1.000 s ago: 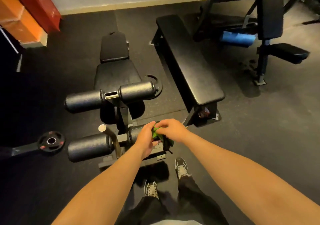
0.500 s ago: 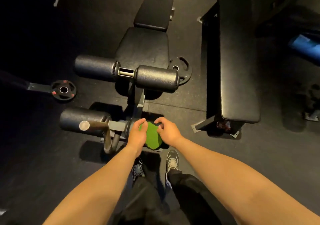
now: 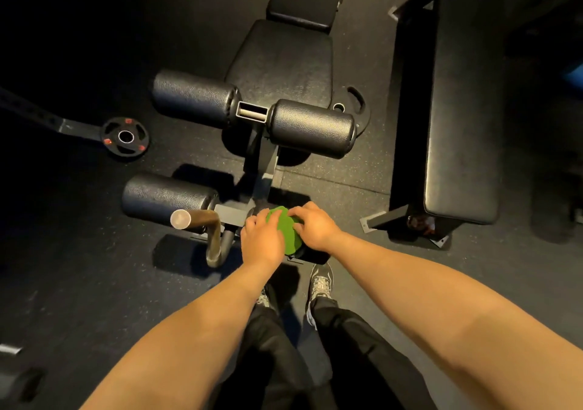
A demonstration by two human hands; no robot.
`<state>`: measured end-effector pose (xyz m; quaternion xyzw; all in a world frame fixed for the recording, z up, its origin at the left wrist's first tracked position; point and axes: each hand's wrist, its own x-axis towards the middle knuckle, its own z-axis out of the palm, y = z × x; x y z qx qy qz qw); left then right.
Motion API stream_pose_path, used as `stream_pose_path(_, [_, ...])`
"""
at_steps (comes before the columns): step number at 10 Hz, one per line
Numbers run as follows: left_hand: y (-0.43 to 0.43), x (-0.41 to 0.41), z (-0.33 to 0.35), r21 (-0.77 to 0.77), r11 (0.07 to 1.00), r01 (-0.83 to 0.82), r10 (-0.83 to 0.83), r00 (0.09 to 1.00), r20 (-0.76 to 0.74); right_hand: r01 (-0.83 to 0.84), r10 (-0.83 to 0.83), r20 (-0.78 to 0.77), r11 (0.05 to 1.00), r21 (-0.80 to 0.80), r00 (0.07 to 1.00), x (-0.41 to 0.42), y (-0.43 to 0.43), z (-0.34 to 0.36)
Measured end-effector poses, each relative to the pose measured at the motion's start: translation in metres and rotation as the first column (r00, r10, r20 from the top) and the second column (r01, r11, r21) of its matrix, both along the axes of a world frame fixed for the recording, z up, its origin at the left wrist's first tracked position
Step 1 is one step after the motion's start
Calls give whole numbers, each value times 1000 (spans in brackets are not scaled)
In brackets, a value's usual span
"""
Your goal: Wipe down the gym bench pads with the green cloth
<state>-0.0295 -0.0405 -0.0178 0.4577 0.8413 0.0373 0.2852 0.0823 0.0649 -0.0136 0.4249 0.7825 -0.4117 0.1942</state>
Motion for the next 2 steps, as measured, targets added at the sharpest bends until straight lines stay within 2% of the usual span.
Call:
stream_pose_path(1, [5,-8,11,-55,998,27,-24,999,49,21,-22,-18,999,-49,1000,4,5,14])
stream_pose_path(2, [6,-13,22,-116,993,13,2,992,129,85,-86,12,996,16,996,3,11,25])
